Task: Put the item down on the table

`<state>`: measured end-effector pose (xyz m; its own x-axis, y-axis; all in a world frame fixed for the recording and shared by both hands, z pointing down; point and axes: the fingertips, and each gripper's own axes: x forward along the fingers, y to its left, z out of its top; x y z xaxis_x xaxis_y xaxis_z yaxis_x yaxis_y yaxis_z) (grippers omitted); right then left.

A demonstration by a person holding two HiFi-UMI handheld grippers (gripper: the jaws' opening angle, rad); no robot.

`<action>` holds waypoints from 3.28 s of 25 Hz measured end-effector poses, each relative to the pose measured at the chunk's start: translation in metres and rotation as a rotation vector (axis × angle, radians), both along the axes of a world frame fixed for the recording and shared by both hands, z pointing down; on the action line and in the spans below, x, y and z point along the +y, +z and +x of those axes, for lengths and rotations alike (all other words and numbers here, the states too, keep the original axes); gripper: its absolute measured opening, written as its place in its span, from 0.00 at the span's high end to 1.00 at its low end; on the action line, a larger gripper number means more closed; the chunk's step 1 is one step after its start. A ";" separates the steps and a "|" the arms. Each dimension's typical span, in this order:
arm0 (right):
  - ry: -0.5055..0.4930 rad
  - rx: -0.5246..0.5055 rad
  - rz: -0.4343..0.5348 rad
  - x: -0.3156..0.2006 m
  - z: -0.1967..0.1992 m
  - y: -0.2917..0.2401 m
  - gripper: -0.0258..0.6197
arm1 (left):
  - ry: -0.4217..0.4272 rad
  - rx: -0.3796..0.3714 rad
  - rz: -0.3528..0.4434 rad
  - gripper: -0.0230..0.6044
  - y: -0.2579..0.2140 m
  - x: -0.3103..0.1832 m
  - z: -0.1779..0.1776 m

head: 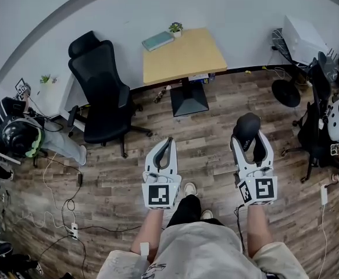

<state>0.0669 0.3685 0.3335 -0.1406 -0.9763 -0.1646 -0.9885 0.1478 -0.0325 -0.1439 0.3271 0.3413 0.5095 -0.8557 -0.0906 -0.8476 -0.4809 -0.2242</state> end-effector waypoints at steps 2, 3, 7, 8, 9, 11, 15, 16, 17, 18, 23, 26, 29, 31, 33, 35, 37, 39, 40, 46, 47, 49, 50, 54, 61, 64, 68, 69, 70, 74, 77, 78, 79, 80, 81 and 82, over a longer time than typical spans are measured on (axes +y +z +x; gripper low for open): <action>-0.004 0.010 0.003 -0.012 -0.002 -0.002 0.48 | 0.002 0.005 0.005 0.95 -0.003 -0.012 0.000; -0.005 0.014 0.002 -0.019 -0.003 -0.003 0.48 | 0.000 0.011 0.004 0.95 -0.003 -0.018 0.000; -0.002 0.015 -0.011 -0.044 -0.005 -0.001 0.48 | 0.000 0.034 0.003 0.95 -0.001 -0.046 -0.003; -0.002 0.014 -0.014 -0.051 -0.006 -0.001 0.48 | -0.001 0.036 0.000 0.95 -0.001 -0.054 -0.004; -0.003 0.017 -0.016 -0.060 -0.006 -0.002 0.48 | -0.004 0.034 -0.008 0.95 0.000 -0.062 -0.006; -0.007 0.026 -0.019 -0.078 -0.010 -0.002 0.48 | -0.011 0.024 -0.026 0.95 0.002 -0.078 -0.010; 0.009 0.026 -0.043 -0.113 -0.017 0.002 0.48 | -0.019 0.019 -0.039 0.95 0.007 -0.113 -0.023; 0.010 0.026 -0.048 -0.122 -0.019 0.002 0.48 | -0.020 0.022 -0.039 0.95 0.007 -0.122 -0.027; 0.009 0.027 -0.053 -0.131 -0.023 0.003 0.48 | -0.022 0.024 -0.040 0.95 0.008 -0.131 -0.031; 0.007 0.031 -0.057 -0.140 -0.027 0.003 0.48 | -0.024 0.026 -0.045 0.95 0.008 -0.141 -0.035; -0.008 0.066 -0.079 -0.181 -0.045 0.003 0.48 | -0.029 0.043 -0.067 0.95 0.010 -0.182 -0.052; -0.012 0.078 -0.090 -0.205 -0.055 0.003 0.48 | -0.030 0.044 -0.050 0.95 0.009 -0.204 -0.063; -0.011 0.090 -0.101 -0.226 -0.062 0.004 0.48 | -0.037 0.058 -0.068 0.95 0.013 -0.223 -0.074; -0.010 0.090 -0.099 -0.243 -0.067 0.003 0.48 | -0.046 0.067 -0.081 0.95 0.015 -0.238 -0.084; -0.011 0.089 -0.094 -0.258 -0.072 0.000 0.48 | -0.053 0.067 -0.079 0.95 0.015 -0.251 -0.093; -0.012 0.090 -0.091 -0.270 -0.075 -0.002 0.48 | -0.059 0.072 -0.077 0.95 0.014 -0.261 -0.098; -0.010 0.092 -0.091 -0.279 -0.077 -0.002 0.48 | -0.062 0.073 -0.070 0.95 0.014 -0.270 -0.102; -0.008 0.092 -0.090 -0.288 -0.077 -0.001 0.48 | -0.062 0.072 -0.057 0.95 0.014 -0.280 -0.104; -0.008 0.092 -0.089 -0.293 -0.077 0.000 0.48 | -0.062 0.071 -0.053 0.95 0.014 -0.285 -0.104; -0.004 0.078 -0.086 -0.326 -0.065 0.004 0.48 | -0.061 0.063 -0.054 0.95 0.014 -0.319 -0.093; -0.005 0.077 -0.086 -0.333 -0.062 0.005 0.48 | -0.061 0.062 -0.060 0.95 0.014 -0.325 -0.089; -0.013 0.080 -0.082 -0.347 -0.053 0.006 0.48 | -0.060 0.063 -0.069 0.95 0.016 -0.339 -0.079; -0.014 0.081 -0.081 -0.355 -0.048 0.007 0.48 | -0.059 0.061 -0.072 0.95 0.017 -0.346 -0.073; -0.026 0.085 -0.078 -0.399 -0.021 0.004 0.48 | -0.072 0.046 -0.078 0.95 0.018 -0.382 -0.044; -0.046 0.059 -0.104 -0.462 0.034 0.008 0.48 | -0.097 0.033 -0.085 0.95 0.015 -0.441 0.007; -0.046 0.047 -0.110 -0.481 0.055 0.011 0.48 | -0.097 0.032 -0.093 0.95 0.015 -0.459 0.028; -0.043 0.030 -0.105 -0.504 0.082 0.011 0.48 | -0.093 0.031 -0.085 0.95 0.010 -0.483 0.056; -0.041 0.026 -0.104 -0.509 0.089 0.010 0.48 | -0.090 0.024 -0.079 0.95 0.008 -0.489 0.063; -0.038 0.023 -0.101 -0.515 0.097 0.009 0.48 | -0.087 0.020 -0.073 0.95 0.006 -0.495 0.071; -0.026 0.012 -0.092 -0.532 0.128 0.008 0.48 | -0.073 0.027 -0.042 0.95 -0.002 -0.518 0.103; -0.015 0.002 -0.091 -0.542 0.152 0.011 0.48 | -0.068 0.023 -0.034 0.95 -0.003 -0.531 0.124; -0.012 -0.002 -0.091 -0.545 0.159 0.012 0.48 | -0.067 0.020 -0.030 0.95 -0.002 -0.534 0.130; -0.009 -0.005 -0.089 -0.548 0.165 0.013 0.48 | -0.067 0.016 -0.028 0.95 -0.002 -0.538 0.135; -0.008 -0.009 -0.088 -0.551 0.171 0.014 0.48 | -0.067 0.012 -0.026 0.95 -0.002 -0.540 0.140; -0.006 -0.014 -0.086 -0.553 0.176 0.014 0.48 | -0.067 0.008 -0.023 0.95 -0.002 -0.543 0.145; -0.005 -0.019 -0.086 -0.555 0.181 0.015 0.48 | -0.067 0.005 -0.020 0.95 -0.003 -0.545 0.150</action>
